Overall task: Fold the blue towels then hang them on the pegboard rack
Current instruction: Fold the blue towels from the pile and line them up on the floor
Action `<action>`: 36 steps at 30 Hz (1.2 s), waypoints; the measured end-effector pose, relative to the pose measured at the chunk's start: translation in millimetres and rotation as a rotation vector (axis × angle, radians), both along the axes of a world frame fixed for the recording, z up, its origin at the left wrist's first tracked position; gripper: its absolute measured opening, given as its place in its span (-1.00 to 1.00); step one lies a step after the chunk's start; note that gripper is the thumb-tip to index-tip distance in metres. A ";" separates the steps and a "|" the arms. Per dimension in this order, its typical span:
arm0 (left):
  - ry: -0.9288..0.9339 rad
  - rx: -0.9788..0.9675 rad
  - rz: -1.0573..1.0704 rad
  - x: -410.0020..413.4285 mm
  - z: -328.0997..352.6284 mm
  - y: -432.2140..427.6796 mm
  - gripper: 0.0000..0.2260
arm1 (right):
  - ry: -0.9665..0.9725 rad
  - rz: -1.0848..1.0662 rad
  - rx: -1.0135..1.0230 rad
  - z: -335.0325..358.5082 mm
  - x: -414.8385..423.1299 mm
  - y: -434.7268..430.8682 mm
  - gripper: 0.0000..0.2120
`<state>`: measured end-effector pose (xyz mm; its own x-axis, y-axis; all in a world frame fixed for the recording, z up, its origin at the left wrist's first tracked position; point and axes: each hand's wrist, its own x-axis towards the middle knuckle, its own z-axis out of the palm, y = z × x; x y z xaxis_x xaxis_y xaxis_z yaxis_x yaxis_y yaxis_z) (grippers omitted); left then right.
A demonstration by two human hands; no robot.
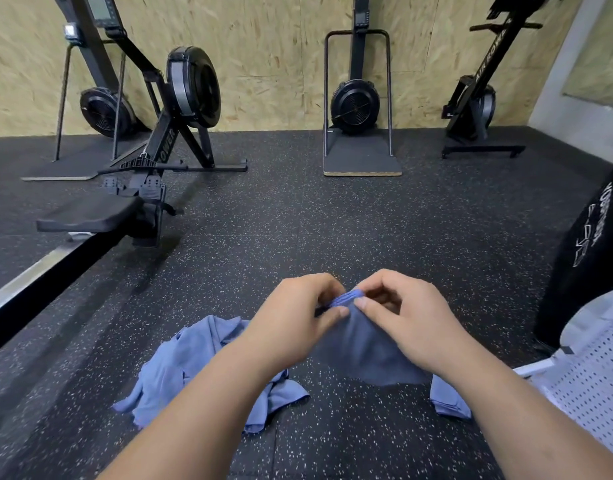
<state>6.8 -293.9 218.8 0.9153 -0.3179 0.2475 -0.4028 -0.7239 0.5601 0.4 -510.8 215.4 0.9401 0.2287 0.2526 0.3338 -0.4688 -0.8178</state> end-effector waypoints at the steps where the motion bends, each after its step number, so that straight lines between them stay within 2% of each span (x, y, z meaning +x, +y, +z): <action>1: -0.024 0.003 0.008 0.8 -1.1 -1.7 -0.89 | 0.010 0.011 0.034 -1.2 0.7 0.7 -0.85; 3: -0.081 -0.003 -0.004 2.0 -0.8 -2.5 -0.94 | 0.075 0.055 0.087 -2.9 2.4 -1.6 -0.73; 6: -0.157 -0.029 -0.053 0.7 4.7 -1.6 -0.95 | 0.209 0.148 -0.037 -13.5 3.2 -9.4 -0.56; 10: -0.225 -0.068 -0.075 -0.9 14.0 6.1 -0.94 | 0.252 0.168 -0.270 -29.4 3.8 -13.8 -0.60; 14: -0.249 -0.173 0.031 0.1 20.5 21.6 -0.96 | 0.260 0.179 -0.427 -36.6 9.0 -23.3 -0.81; 16: -0.244 -0.242 0.124 2.0 21.5 28.6 -0.96 | 0.254 0.169 -0.510 -34.5 9.3 -29.6 -0.74; 18: -0.211 -0.303 0.224 5.2 20.5 34.8 -0.96 | 0.274 0.138 -0.546 -33.4 11.7 -37.8 -0.70; 21: -0.133 -0.381 0.336 10.2 17.0 40.9 -0.90 | 0.306 0.114 -0.536 -29.3 14.3 -49.4 -0.84; 23: -0.087 -0.416 0.398 13.8 13.9 43.7 -0.87 | 0.355 0.136 -0.462 -25.0 15.0 -55.0 -0.92; 26: -0.004 -0.512 0.484 20.5 9.4 48.9 -0.84 | 0.424 0.156 -0.283 -17.0 13.5 -61.0 -0.93; 30: 0.029 -0.551 0.597 26.8 6.8 54.9 -0.85 | 0.332 0.047 -0.060 -5.9 13.6 -68.4 -0.97; 32: 0.039 -0.592 0.628 27.6 5.8 57.1 -0.85 | 0.308 0.003 0.063 0.3 13.3 -71.2 -0.88; 36: 0.098 -0.719 0.648 29.5 -0.3 61.2 -0.82 | 0.473 0.088 0.329 8.3 9.9 -79.7 -0.63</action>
<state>36.2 -232.7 218.5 0.8863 0.4523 0.0993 0.0252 -0.2613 0.9649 10.3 -590.6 223.7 0.9490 0.2918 -0.1189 -0.0769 -0.1515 -0.9855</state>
